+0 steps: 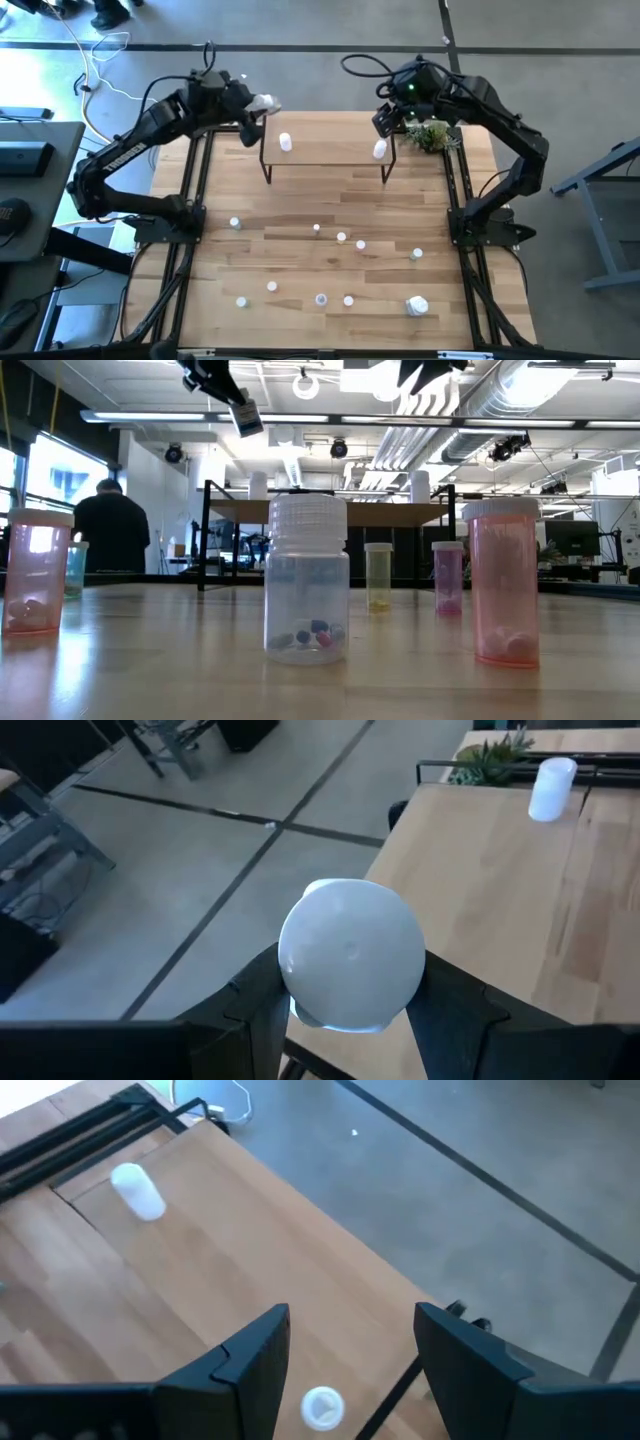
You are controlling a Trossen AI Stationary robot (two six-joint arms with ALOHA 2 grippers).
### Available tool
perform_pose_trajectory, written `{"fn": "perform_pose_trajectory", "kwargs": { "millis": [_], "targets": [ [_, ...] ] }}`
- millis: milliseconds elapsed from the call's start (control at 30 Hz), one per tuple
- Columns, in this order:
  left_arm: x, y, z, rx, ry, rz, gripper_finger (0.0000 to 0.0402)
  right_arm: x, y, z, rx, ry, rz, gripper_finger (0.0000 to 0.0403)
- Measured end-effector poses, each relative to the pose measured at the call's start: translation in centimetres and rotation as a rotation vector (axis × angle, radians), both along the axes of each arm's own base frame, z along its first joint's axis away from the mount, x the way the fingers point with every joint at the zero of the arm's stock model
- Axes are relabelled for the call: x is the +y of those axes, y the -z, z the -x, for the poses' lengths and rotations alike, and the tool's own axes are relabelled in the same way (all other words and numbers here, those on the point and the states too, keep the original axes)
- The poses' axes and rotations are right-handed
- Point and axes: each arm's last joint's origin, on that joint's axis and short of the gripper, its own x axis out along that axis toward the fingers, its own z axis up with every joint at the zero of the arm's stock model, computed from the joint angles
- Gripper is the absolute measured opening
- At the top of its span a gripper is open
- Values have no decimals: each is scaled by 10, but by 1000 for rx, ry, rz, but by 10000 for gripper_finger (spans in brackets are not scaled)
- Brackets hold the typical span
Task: Pick and place medicine bottles onto shelf by color
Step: Put the white and blue pill bottle on the shelf
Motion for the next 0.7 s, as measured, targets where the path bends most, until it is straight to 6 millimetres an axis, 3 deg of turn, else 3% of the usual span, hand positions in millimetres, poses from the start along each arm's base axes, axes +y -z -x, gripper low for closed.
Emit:
{"fn": "perform_pose_trajectory", "kwargs": {
  "millis": [367, 700],
  "targets": [
    [51, 25, -3, 12, 23, 84, 159, -15, 0, 8, 3, 60, 1, 206],
    [76, 48, -8, -6, 74, 222, 159, -17, 1, 9, -3, 85, -13, 206]
  ]
}}
